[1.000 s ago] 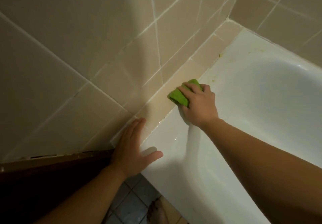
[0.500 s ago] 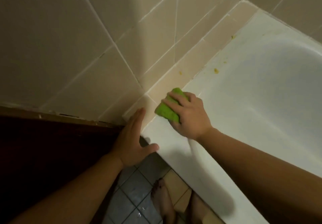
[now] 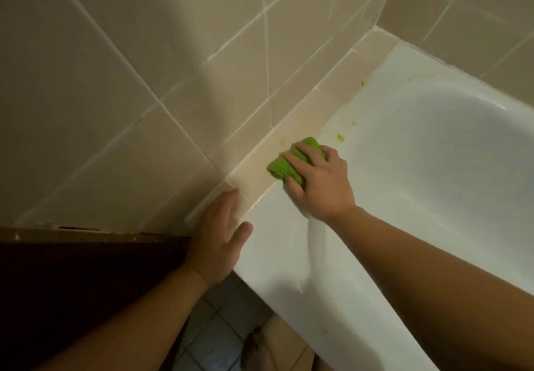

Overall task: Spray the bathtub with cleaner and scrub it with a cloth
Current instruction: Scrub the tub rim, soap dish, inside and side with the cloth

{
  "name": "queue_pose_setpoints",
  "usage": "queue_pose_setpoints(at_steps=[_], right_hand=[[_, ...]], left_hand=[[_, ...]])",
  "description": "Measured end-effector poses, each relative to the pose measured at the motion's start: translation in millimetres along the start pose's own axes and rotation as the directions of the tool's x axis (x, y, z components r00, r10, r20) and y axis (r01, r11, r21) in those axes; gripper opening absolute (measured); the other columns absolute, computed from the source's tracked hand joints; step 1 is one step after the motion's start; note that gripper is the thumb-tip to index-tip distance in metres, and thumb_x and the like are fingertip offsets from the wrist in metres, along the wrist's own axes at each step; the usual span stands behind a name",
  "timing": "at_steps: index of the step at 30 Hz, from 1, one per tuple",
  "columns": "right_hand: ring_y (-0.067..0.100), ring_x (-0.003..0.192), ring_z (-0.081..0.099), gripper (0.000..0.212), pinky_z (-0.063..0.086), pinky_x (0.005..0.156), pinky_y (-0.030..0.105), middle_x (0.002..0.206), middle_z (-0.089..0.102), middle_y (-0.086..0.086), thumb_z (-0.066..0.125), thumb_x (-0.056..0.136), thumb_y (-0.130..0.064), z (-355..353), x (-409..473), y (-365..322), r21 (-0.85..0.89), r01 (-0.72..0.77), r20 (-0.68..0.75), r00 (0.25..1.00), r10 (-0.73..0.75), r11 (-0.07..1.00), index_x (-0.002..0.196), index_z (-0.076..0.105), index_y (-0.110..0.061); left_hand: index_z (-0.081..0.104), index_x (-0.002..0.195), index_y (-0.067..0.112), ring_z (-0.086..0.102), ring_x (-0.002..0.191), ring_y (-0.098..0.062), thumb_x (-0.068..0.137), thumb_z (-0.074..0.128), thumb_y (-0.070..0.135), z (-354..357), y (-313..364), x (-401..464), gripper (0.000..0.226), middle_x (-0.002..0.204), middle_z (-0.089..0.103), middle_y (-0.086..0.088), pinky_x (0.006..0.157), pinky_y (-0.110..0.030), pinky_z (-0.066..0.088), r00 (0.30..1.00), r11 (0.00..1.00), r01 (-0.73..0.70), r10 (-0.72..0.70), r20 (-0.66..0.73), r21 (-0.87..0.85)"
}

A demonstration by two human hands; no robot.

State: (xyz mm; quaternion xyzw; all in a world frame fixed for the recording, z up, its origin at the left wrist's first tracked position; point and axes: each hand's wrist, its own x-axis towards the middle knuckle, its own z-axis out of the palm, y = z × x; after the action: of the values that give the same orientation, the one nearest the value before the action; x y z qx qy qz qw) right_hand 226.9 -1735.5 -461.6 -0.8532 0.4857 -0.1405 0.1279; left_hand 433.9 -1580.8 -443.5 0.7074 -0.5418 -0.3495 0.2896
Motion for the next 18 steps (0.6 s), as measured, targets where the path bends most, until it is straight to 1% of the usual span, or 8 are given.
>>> queue_pose_setpoints(at_steps=[3, 5, 8, 10, 13, 15, 16, 18], right_hand=[[0.039, 0.137, 0.034, 0.054, 0.038, 0.104, 0.055, 0.157, 0.043, -0.008, 0.051, 0.096, -0.06, 4, 0, -13, 0.007, -0.072, -0.009, 0.997, 0.072, 0.997, 0.146, 0.049, -0.042], [0.038, 0.14, 0.038, 0.054, 0.038, 0.105, 0.057, 0.157, 0.043, -0.008, 0.049, 0.098, -0.063, 10, -15, -4, 0.035, 0.103, 0.028, 0.994, -0.104, 0.994, 0.147, 0.049, -0.041], [0.037, 0.138, 0.045, 0.055, 0.039, 0.103, 0.056, 0.16, 0.041, -0.007, 0.049, 0.1, -0.063, 10, -11, 36, 0.049, 0.338, 0.125, 0.932, -0.341, 0.94, 0.15, 0.048, -0.04], [0.04, 0.132, 0.047, 0.053, 0.043, 0.101, 0.057, 0.157, 0.045, -0.005, 0.05, 0.098, -0.061, 0, 12, 58, -0.006, 0.28, 0.09, 0.956, -0.279, 0.96, 0.147, 0.052, -0.04], [0.042, 0.129, 0.041, 0.053, 0.042, 0.101, 0.057, 0.152, 0.048, -0.004, 0.056, 0.094, -0.056, -18, 53, 73, -0.017, -0.015, 0.002, 1.0, 0.015, 1.0, 0.144, 0.055, -0.037], [0.043, 0.13, 0.04, 0.052, 0.041, 0.101, 0.056, 0.151, 0.049, -0.003, 0.057, 0.095, -0.054, -16, 60, 61, -0.016, -0.12, -0.036, 0.992, 0.119, 0.993, 0.143, 0.055, -0.037], [0.042, 0.129, 0.04, 0.05, 0.042, 0.1, 0.055, 0.15, 0.05, -0.004, 0.056, 0.095, -0.055, -13, 55, 53, -0.019, -0.092, -0.049, 0.995, 0.091, 0.996, 0.143, 0.056, -0.037], [0.04, 0.128, 0.043, 0.05, 0.043, 0.097, 0.053, 0.149, 0.051, -0.008, 0.056, 0.095, -0.056, -8, 38, 49, -0.001, 0.108, -0.016, 0.994, -0.108, 0.994, 0.141, 0.057, -0.037]], left_hand=[[0.033, 0.158, 0.02, 0.033, 0.148, -0.015, 0.081, 0.047, 0.072, 12, 8, 19, 0.094, 0.162, 0.035, 0.001, 0.122, -0.039, 0.029, 1.0, 0.994, 0.024, -0.025, 0.009, 0.105], [0.031, 0.159, 0.021, 0.029, 0.151, -0.019, 0.081, 0.045, 0.074, 19, 11, 31, 0.095, 0.164, 0.032, -0.001, 0.124, -0.041, 0.027, 1.0, 0.99, 0.0, -0.003, 0.019, 0.141], [0.034, 0.158, 0.018, 0.028, 0.151, -0.017, 0.086, 0.048, 0.071, 27, 13, 48, 0.09, 0.162, 0.031, 0.003, 0.124, -0.043, 0.026, 0.995, 0.977, -0.098, 0.099, 0.001, 0.19], [0.041, 0.154, 0.011, 0.034, 0.149, -0.024, 0.09, 0.051, 0.072, 32, 11, 59, 0.088, 0.16, 0.037, -0.003, 0.121, -0.046, 0.031, 0.98, 0.95, -0.186, 0.198, -0.023, 0.252], [0.047, 0.149, 0.004, 0.038, 0.148, -0.03, 0.089, 0.051, 0.076, 39, 12, 76, 0.094, 0.158, 0.042, -0.011, 0.123, -0.042, 0.027, 0.959, 0.9, -0.258, 0.282, -0.017, 0.351], [0.049, 0.147, 0.002, 0.04, 0.146, -0.031, 0.085, 0.059, 0.072, 43, 15, 84, 0.095, 0.157, 0.044, -0.013, 0.124, -0.037, 0.024, 0.95, 0.881, -0.268, 0.308, -0.044, 0.389], [0.049, 0.147, 0.001, 0.041, 0.145, -0.032, 0.083, 0.062, 0.069, 44, 16, 86, 0.094, 0.155, 0.045, -0.014, 0.123, -0.038, 0.026, 0.948, 0.879, -0.266, 0.314, -0.06, 0.395], [0.049, 0.146, 0.002, 0.043, 0.143, -0.032, 0.08, 0.065, 0.067, 47, 18, 87, 0.095, 0.153, 0.047, -0.014, 0.12, -0.043, 0.032, 0.951, 0.882, -0.25, 0.301, -0.071, 0.399]])
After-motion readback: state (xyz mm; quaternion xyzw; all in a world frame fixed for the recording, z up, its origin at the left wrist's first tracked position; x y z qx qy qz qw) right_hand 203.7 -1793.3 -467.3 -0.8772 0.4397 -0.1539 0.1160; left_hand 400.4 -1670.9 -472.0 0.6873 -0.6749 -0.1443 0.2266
